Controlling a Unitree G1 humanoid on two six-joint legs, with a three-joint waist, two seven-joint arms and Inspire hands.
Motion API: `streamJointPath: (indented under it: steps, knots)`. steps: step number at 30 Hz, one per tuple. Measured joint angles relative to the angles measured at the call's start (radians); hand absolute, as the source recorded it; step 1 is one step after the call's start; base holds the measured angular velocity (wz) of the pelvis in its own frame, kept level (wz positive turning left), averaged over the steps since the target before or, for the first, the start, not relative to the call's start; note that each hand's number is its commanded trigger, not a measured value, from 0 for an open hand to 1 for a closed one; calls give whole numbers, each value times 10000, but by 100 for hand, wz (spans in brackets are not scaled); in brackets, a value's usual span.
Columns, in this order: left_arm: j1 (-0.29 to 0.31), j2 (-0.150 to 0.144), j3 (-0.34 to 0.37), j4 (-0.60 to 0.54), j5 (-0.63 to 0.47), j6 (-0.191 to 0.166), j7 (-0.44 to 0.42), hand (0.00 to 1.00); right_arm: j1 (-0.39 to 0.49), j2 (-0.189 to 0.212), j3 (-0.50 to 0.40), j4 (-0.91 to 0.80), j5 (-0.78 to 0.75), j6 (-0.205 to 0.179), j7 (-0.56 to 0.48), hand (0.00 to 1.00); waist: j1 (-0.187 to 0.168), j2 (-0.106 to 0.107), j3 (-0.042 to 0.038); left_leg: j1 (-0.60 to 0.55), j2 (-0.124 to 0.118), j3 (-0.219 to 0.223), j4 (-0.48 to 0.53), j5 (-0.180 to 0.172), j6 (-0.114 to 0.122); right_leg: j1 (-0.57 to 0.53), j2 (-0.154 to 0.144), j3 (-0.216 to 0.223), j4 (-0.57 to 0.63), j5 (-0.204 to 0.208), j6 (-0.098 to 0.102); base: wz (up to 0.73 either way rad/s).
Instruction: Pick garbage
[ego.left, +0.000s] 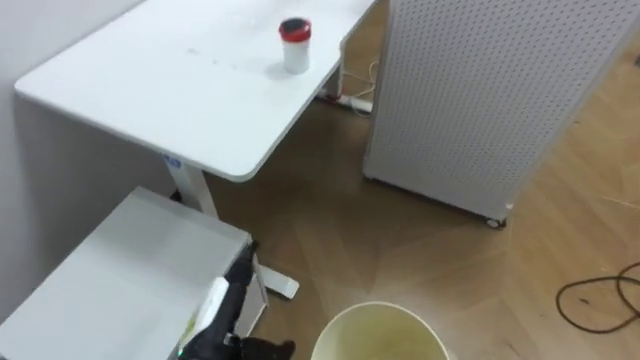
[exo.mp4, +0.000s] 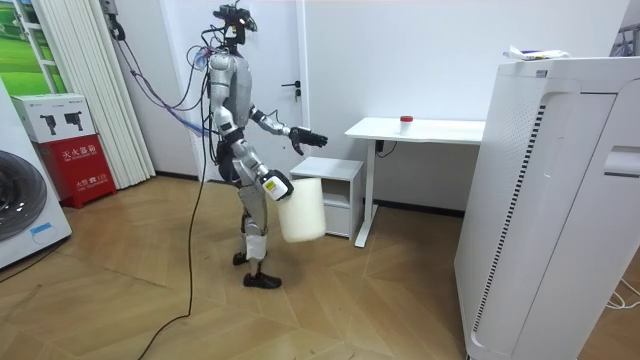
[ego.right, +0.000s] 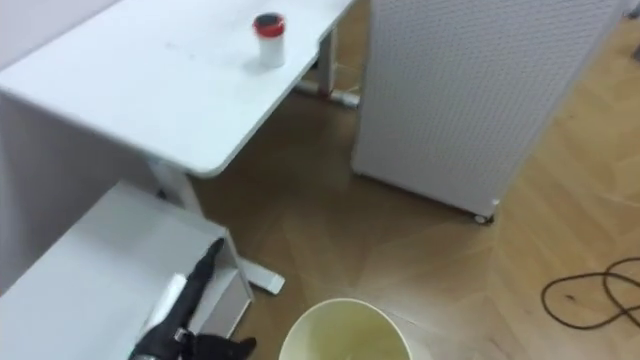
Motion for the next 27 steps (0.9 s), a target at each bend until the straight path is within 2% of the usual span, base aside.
streamJointPath:
  steps: [2, 3, 4, 5, 6, 7, 10, 12, 14, 16, 17, 18, 19, 20, 21, 22, 23, 24, 25, 26, 27]
  knots:
    - [22, 14, 353, -267, -17, 0, 130, 0, 111, 56, -174, 2, -54, 4, 55, 100, -36, 5, -10, 223, 126, 306, -154, -47, 29, 218, -49, -456, -91, 89, -68, -45]
    - [25, 16, 526, -476, -122, 0, 278, 0, 194, 67, -233, 1, -43, 8, 44, 100, 30, 10, -8, 504, 232, 686, -201, -90, -6, 381, -201, -825, 216, -70, -148, -36]
    - [24, 19, 598, -593, -186, 0, 358, 0, 226, 64, -240, 4, -44, 8, 18, 100, 35, 5, -6, 679, 259, 896, -250, -99, -27, 490, -276, -917, 524, -298, -134, -28]
    - [6, 15, 640, -855, -347, -2, 497, 0, 317, 27, -257, 8, -38, -2, -48, 100, -27, -7, -4, 1030, 256, 1215, -375, -95, -98, 811, -450, -997, 920, -700, 9, -19]
    - [-4, 3, 695, -1160, -444, -22, 647, 0, 361, -5, -256, 15, -49, -4, -94, 100, -46, -79, 21, 1292, 222, 1387, -391, -119, -189, 943, -461, -959, 932, -860, 38, -26]
    - [12, -37, 889, -1508, -440, -69, 692, 0, 370, -12, -258, 4, -49, -8, -104, 100, -10, -92, 14, 1329, 223, 1347, -338, -143, -244, 998, -391, -948, 750, -924, -72, -34]
    - [7, -16, 1129, -1698, -459, -225, 1011, 0, 383, -8, -243, -33, -45, -7, -81, 100, -34, -84, 16, 1328, 252, 1049, -254, -113, -302, 1031, -191, -789, 479, -887, -197, -31]
    - [9, -28, 1198, -1780, -585, -225, 1240, 0, 399, 4, -254, -34, -59, -4, 24, 100, -135, -144, 36, 1351, 420, 862, 91, -167, -408, 1070, -43, -783, 454, -935, -313, -29]
    - [11, -21, 1269, -1818, -620, -225, 1380, 0, 397, 1, -348, -50, -220, -6, 80, 100, -199, -231, 39, 1376, 505, 780, 421, -170, -414, 1115, 25, -686, 499, -1044, -399, -37]
    - [22, -12, 1360, -1867, -641, -226, 1515, 0, 402, -55, -402, -65, -349, -10, 115, 100, -89, -237, 48, 1357, 573, 471, 983, -165, -415, 1146, 308, -230, 542, -1169, -541, -68]
    - [31, -7, 1455, -1890, -726, -227, 1547, 0, 441, -99, -405, -148, -413, -10, 113, 100, 40, -196, 56, 1250, 669, 64, 1595, -150, -435, 1178, 481, 199, 591, -1182, -629, -90]
    - [59, -12, 1613, -1952, -781, -228, 1600, 0, 521, -131, -434, -314, -662, -10, 112, 100, 44, -167, 69, 883, 697, -665, 2436, -22, -485, 1335, 639, 531, 648, -1170, -659, -81]
    - [75, -13, 1679, -1963, -804, -255, 1655, 0, 567, -148, -448, -374, -741, -11, 126, 100, 17, -158, 71, 677, 647, -1161, 2814, 66, -468, 1401, 701, 700, 647, -1176, -669, -59]
    - [100, -16, 1727, -2032, -873, -302, 1740, 0, 622, -164, -565, -381, -802, -9, 168, 100, 19, -173, 61, 357, 275, -2134, 2872, 5, -441, 1466, 732, 1023, 636, -1190, -692, -65]
    - [111, -17, 1737, -2292, -1036, -316, 1802, 0, 604, -152, -781, -382, -807, -5, 189, 100, 118, -198, 72, -39, -32, -2733, 2466, 4, -472, 1452, 750, 1356, 605, -1166, -681, -90]
    - [116, -17, 1742, -2544, -1185, -407, 1904, 0, 613, -145, -925, -369, -801, -5, 187, 100, 253, -208, 78, -396, -181, -3104, 1893, 64, -569, 1453, 765, 1632, 585, -1142, -668, -89]
    - [127, -33, 1766, -2649, -1229, -469, 1949, 0, 631, -159, -958, -359, -802, -2, 186, 100, 333, -231, 80, -514, -238, -3283, 1512, 175, -664, 1455, 779, 1782, 586, -1138, -661, -95]
    - [211, -85, 1880, -2873, -1201, -605, 2019, 0, 701, -229, -971, -369, -801, -2, 187, 100, 532, -115, 5, -681, -199, -3439, 665, 546, -829, 1455, 870, 1932, 595, -1137, -648, -87]
    - [316, -150, 1978, -3081, -1152, -713, 2114, 0, 783, -308, -990, -378, -801, 3, 213, 100, 576, 14, -68, -772, -172, -3663, 200, 1324, -859, 1454, 915, 1999, 684, -1232, -553, -79]
    - [431, -160, 2031, -3174, -1137, -754, 2196, 0, 814, -309, -1001, -369, -811, 16, 223, 100, 580, 26, -90, -717, -171, -3677, 170, 1494, -767, 1484, 900, 1981, 685, -1289, -488, -53]
    - [559, -147, 2146, -3252, -1134, -800, 2334, 0, 844, -272, -1005, -396, -874, 29, 229, 100, 524, -39, -139, -462, -278, -3580, -84, 1493, -726, 1617, 834, 1952, 566, -1316, -397, -28]
